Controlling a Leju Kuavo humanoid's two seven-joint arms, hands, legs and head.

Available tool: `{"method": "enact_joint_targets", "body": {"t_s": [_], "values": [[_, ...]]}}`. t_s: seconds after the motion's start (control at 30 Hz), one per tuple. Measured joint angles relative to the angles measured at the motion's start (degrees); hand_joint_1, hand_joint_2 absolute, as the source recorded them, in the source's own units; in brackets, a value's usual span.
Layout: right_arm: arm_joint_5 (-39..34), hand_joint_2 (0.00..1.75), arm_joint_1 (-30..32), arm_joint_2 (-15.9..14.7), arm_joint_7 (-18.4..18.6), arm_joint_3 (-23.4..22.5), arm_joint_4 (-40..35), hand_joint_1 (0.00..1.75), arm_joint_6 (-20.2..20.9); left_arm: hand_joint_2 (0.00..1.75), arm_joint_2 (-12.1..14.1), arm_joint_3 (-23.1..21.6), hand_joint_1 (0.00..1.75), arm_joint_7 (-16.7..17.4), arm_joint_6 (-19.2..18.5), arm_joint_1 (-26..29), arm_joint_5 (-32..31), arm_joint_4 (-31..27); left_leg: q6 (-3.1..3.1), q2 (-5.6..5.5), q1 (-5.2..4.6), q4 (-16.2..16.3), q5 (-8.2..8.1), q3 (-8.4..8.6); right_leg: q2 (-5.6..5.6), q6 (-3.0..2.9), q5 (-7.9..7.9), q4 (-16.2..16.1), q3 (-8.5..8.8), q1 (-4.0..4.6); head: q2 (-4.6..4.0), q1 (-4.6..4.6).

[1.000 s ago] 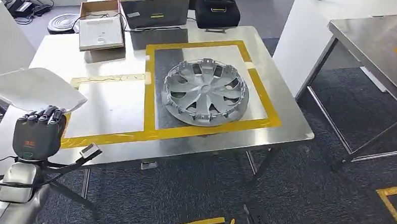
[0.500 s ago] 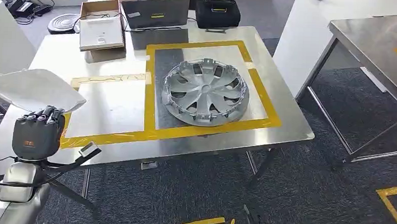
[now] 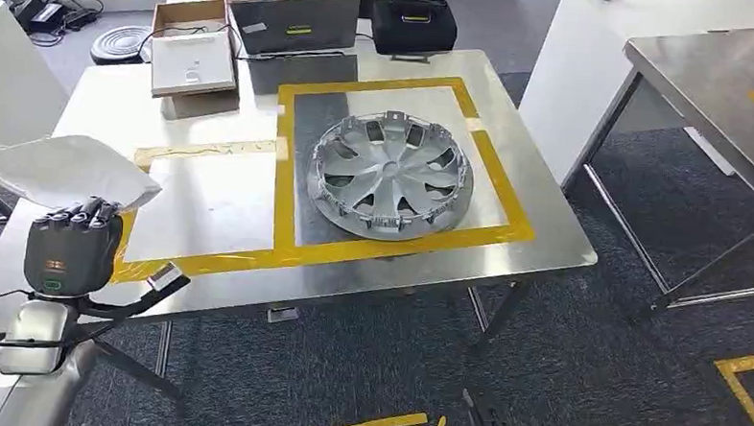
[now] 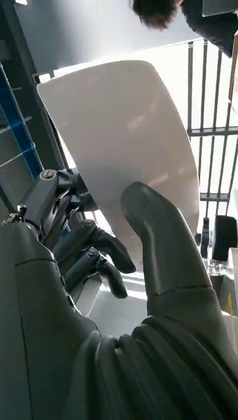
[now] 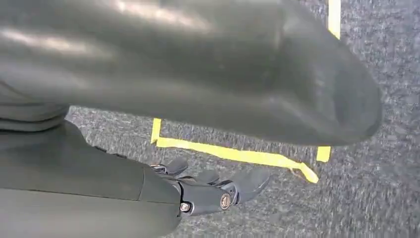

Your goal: Take the parts from the cabinet and place them on the table.

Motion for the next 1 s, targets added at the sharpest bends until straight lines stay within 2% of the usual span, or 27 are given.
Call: {"method": "enact_joint_targets", "body": {"t_s": [0.07,0.2,0.37,0.7,0.83,0.87,1.0], "values": [[0.26,0.0,0.47,-0.24,-0.72,-0.09,-0.02,0.0,-0.04,1.75,-1.36,-0.26,1.75,0.39,0.0,-1.68,-0.09,2.37,0.06,-0.09,0.0,0.01,0.04,-0.03,-0.08,0.01,-0.01,0.0,-0.02,0.0,0.0,0.0],[-0.13,0.0,1.09,-0.42,-1.26,-0.41,0.0,0.0,-0.28,1.75,-4.61,-1.53,1.75,1.07,0.0,-8.01,-0.11,10.85,0.1,-0.17,-0.03,0.01,0.06,-0.07,-0.16,0.09,0.05,0.0,0.05,-0.03,0.0,0.0],[-0.06,0.0,1.94,-0.39,-1.7,-0.79,0.0,0.0,-0.39,1.75,-6.86,-3.17,1.75,1.36,0.0,-13.34,-0.11,18.3,0.1,-0.04,-0.06,0.01,0.06,-0.05,-0.04,0.12,0.07,0.0,0.02,-0.05,0.0,0.0],[1.64,0.0,1.72,-0.35,-0.74,-0.81,0.0,0.0,0.33,1.75,-8.91,-5.7,1.75,0.02,0.02,-15.21,-0.11,22.45,0.11,-0.07,-0.04,-0.01,0.08,-0.06,-0.06,0.11,0.06,0.0,0.02,-0.03,0.0,0.0],[1.44,0.0,1.78,-0.35,-0.89,-0.81,0.0,0.0,0.63,1.75,-9.66,-7.85,1.75,2.25,0.02,-16.62,-0.11,23.32,0.11,-0.05,-0.07,-0.01,0.08,-0.05,-0.04,0.12,0.07,0.0,0.02,-0.05,0.0,0.0],[1.4,0.0,1.79,-0.35,-0.96,-0.81,0.0,0.0,0.63,1.75,-9.7,-8.24,0.0,2.49,0.02,-16.76,-0.11,23.47,0.11,-0.04,-0.07,-0.01,0.08,-0.05,-0.04,0.12,0.07,0.0,0.02,-0.06,0.0,0.0],[1.29,0.0,1.8,-0.35,-1.35,-0.81,0.0,0.0,0.57,1.75,-9.72,-8.87,0.0,2.73,0.04,-16.98,-0.11,23.87,0.11,-0.04,-0.07,-0.01,0.08,-0.05,-0.03,0.12,0.07,0.0,0.04,-0.05,0.0,0.0]]}}
